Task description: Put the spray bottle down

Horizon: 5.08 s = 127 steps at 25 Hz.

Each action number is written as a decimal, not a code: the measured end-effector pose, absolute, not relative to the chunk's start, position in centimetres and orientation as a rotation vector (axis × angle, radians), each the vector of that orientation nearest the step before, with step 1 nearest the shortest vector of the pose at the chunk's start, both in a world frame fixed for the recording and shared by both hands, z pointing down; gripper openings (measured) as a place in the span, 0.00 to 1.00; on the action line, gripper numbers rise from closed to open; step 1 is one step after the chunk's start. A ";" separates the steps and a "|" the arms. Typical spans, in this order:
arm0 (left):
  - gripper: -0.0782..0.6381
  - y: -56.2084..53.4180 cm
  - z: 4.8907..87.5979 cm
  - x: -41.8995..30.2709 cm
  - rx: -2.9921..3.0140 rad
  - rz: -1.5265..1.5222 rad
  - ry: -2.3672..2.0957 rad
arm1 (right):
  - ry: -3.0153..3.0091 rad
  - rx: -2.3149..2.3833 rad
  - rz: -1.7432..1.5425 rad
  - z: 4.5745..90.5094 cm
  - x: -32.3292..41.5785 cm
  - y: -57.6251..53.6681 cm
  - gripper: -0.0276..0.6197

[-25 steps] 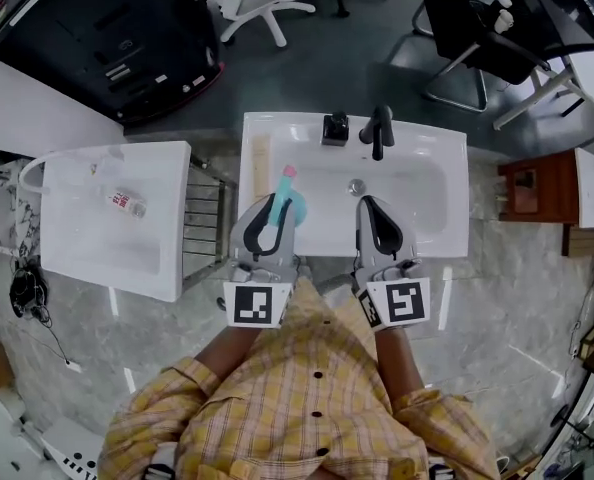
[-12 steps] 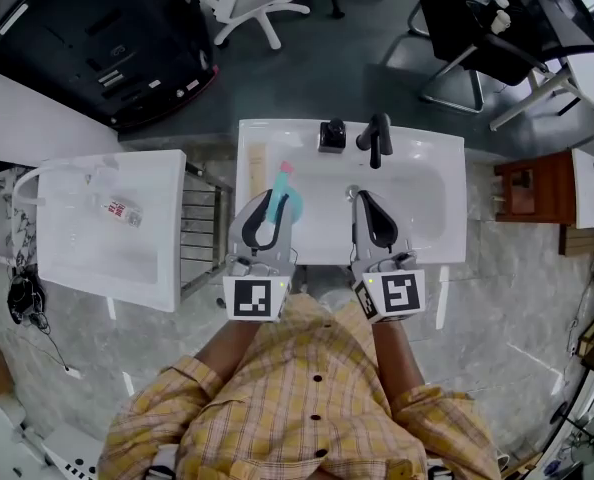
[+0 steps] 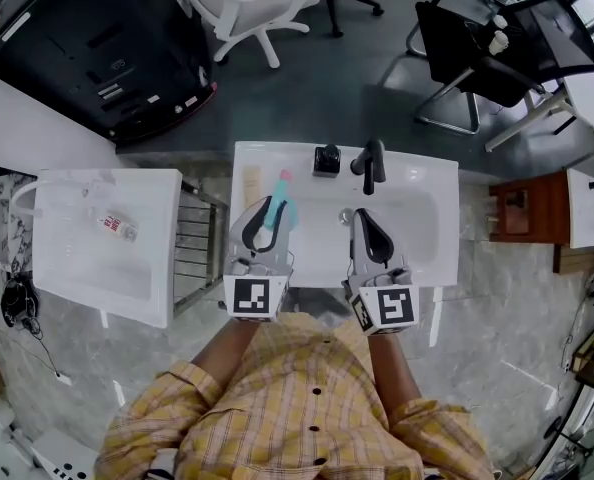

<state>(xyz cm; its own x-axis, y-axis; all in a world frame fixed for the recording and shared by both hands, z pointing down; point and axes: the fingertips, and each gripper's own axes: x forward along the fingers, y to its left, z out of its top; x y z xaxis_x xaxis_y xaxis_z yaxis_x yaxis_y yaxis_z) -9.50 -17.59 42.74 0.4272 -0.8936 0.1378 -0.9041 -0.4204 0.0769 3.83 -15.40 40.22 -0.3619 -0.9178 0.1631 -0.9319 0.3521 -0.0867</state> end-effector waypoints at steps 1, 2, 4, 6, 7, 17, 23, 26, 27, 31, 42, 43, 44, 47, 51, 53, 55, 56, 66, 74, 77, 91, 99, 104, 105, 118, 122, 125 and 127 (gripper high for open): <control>0.24 -17.9 43.0 -9.4 2.527 0.117 -1.607 | -2.512 1.725 0.247 40.2 4.0 -15.7 0.05; 0.24 -18.3 43.3 -9.4 2.521 0.124 -1.607 | -2.512 1.727 0.242 40.1 4.1 -16.0 0.05; 0.24 -19.1 43.8 -9.2 2.545 0.143 -1.610 | -2.510 1.735 0.240 40.1 4.5 -16.5 0.05; 0.24 -20.0 44.2 -9.2 2.556 0.150 -1.620 | -2.507 1.743 0.253 40.3 4.8 -16.9 0.05; 0.24 -20.5 44.4 -9.2 2.545 0.147 -1.628 | -2.506 1.745 0.261 40.5 4.9 -17.0 0.05; 0.24 -24.6 47.2 -9.5 2.477 0.154 -1.680 | -2.491 1.710 0.344 43.4 4.7 -16.9 0.05; 0.24 -26.7 49.2 -8.6 2.507 0.154 -1.684 | -2.476 1.691 0.373 44.5 4.8 -17.0 0.05; 0.24 -27.8 50.5 -8.5 2.504 0.161 -1.688 | -2.467 1.683 0.381 44.9 4.9 -17.1 0.05; 0.24 -28.2 50.8 -8.4 2.506 0.160 -1.687 | -2.463 1.681 0.385 45.1 4.9 -17.1 0.05; 0.24 -29.3 52.1 -8.2 2.514 0.182 -1.690 | -2.444 1.676 0.405 45.9 5.2 -17.1 0.05; 0.24 -32.0 54.8 -7.6 2.549 0.219 -1.676 | -2.393 1.676 0.431 47.5 6.3 -17.4 0.05; 0.24 -32.2 54.9 -7.5 2.555 0.224 -1.674 | -2.391 1.674 0.430 47.5 6.4 -17.5 0.05; 0.24 -32.3 54.9 -7.4 2.561 0.225 -1.672 | -2.388 1.673 0.429 47.4 6.4 -17.6 0.05; 0.24 -32.7 55.2 -7.4 2.560 0.216 -1.666 | -2.379 1.674 0.434 47.8 6.5 -17.8 0.05; 0.24 -32.8 55.7 -7.5 2.562 0.227 -1.666 | -2.372 1.668 0.442 48.3 6.5 -18.0 0.05; 0.25 -32.8 55.7 -7.5 2.562 0.231 -1.669 | -2.371 1.664 0.445 48.4 6.5 -18.1 0.05; 0.25 -32.8 55.6 -7.3 2.566 0.237 -1.660 | -2.371 1.661 0.446 48.4 6.4 -18.2 0.05; 0.27 -32.7 55.7 -7.2 2.568 0.240 -1.654 | -2.372 1.659 0.447 48.4 6.3 -18.3 0.05; 0.34 -32.2 56.1 -6.9 2.541 0.234 -1.618 | -2.380 1.652 0.445 48.2 5.9 -18.1 0.05; 0.36 -31.7 56.1 -7.1 2.525 0.242 -1.624 | -2.383 1.655 0.442 48.0 5.9 -17.6 0.05; 0.36 -31.3 55.8 -7.3 2.517 0.238 -1.632 | -2.389 1.657 0.440 47.8 5.9 -17.3 0.05; 0.36 -28.9 52.1 -7.4 2.486 0.197 -1.658 | -2.433 1.689 0.429 46.1 6.7 -15.9 0.05; 0.31 -26.8 49.0 -7.6 2.464 0.182 -1.679 | -2.472 1.676 0.333 44.3 7.2 -15.9 0.05; 0.26 -24.9 46.5 -7.8 2.463 0.171 -1.691 | -2.444 1.691 0.353 44.0 7.4 -16.1 0.05; 0.25 -24.6 46.1 -7.7 2.462 0.164 -1.690 | -2.450 1.696 0.352 43.7 7.6 -16.2 0.05; 0.11 -21.1 42.0 -6.4 2.505 0.107 -1.653 | -2.483 1.728 0.318 40.9 8.0 -16.0 0.04; 0.11 -20.2 40.9 -5.9 2.521 0.107 -1.638 | -2.479 1.756 0.316 40.1 8.3 -16.1 0.04; 0.11 -19.4 40.4 -5.6 2.534 0.133 -1.632 | -2.480 1.775 0.318 39.6 8.7 -15.8 0.04; 0.11 -18.9 39.9 -5.4 2.548 0.138 -1.626 | -2.483 1.778 0.310 39.3 9.0 -15.7 0.04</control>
